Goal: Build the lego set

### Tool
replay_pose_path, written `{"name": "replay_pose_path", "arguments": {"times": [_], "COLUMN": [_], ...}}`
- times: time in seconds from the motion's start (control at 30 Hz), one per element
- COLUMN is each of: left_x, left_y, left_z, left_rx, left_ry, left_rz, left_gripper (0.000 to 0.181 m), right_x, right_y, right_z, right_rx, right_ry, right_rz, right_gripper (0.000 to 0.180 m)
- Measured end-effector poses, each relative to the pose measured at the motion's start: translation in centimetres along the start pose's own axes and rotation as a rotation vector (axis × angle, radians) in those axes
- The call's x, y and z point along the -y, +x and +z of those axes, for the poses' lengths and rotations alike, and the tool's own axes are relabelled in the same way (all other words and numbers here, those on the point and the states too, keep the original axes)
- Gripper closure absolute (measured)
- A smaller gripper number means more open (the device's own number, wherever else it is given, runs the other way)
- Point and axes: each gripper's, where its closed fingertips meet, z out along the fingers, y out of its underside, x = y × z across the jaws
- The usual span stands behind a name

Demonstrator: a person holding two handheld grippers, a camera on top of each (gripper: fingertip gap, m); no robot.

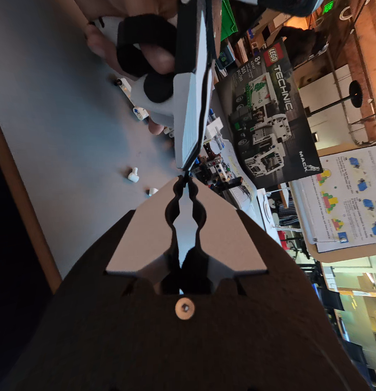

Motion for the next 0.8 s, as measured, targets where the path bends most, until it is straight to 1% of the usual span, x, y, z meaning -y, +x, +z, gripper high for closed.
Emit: {"name": "replay_pose_path", "arguments": {"times": [0.13, 0.17, 0.2, 0.43, 0.53, 0.63, 0.7, 0.8], "left_x": [-0.1, -0.1, 0.0, -0.2, -0.4, -0.1, -0.1, -0.4], "left_y": [-0.2, -0.1, 0.2, 0.2, 0.3, 0.3, 0.1, 0.1], "left_z": [0.1, 0.1, 0.1, 0.3, 0.4, 0.3, 0.1, 0.2], "left_rx": [0.013, 0.005, -0.008, 0.015, -0.001, -0.009, -0.001, 0.011], "left_ry": [-0.001, 0.004, 0.005, -0.008, -0.015, 0.002, 0.000, -0.021], "left_rz": [0.001, 0.000, 0.001, 0.047, 0.034, 0.017, 0.015, 0.043], "left_gripper": [0.168, 0.171, 0.178, 0.179, 0.171, 0.172, 0.179, 0.179], "right_x": [0.7, 0.7, 0.8, 0.6, 0.3, 0.4, 0.4, 0.4], "right_y": [-0.1, -0.1, 0.0, -0.2, -0.4, -0.5, -0.7, -1.0], "right_z": [-0.2, -0.2, -0.2, -0.2, -0.1, -0.1, -0.1, 0.0], "right_rx": [-0.016, -0.021, -0.032, -0.022, -0.033, -0.024, -0.019, 0.002], "right_ry": [0.007, 0.001, 0.004, 0.009, -0.012, -0.012, -0.007, 0.000], "right_rz": [-0.045, -0.059, -0.064, -0.094, -0.134, -0.141, -0.142, -0.121], "right_gripper": [0.177, 0.177, 0.177, 0.177, 0.177, 0.177, 0.177, 0.177]}}
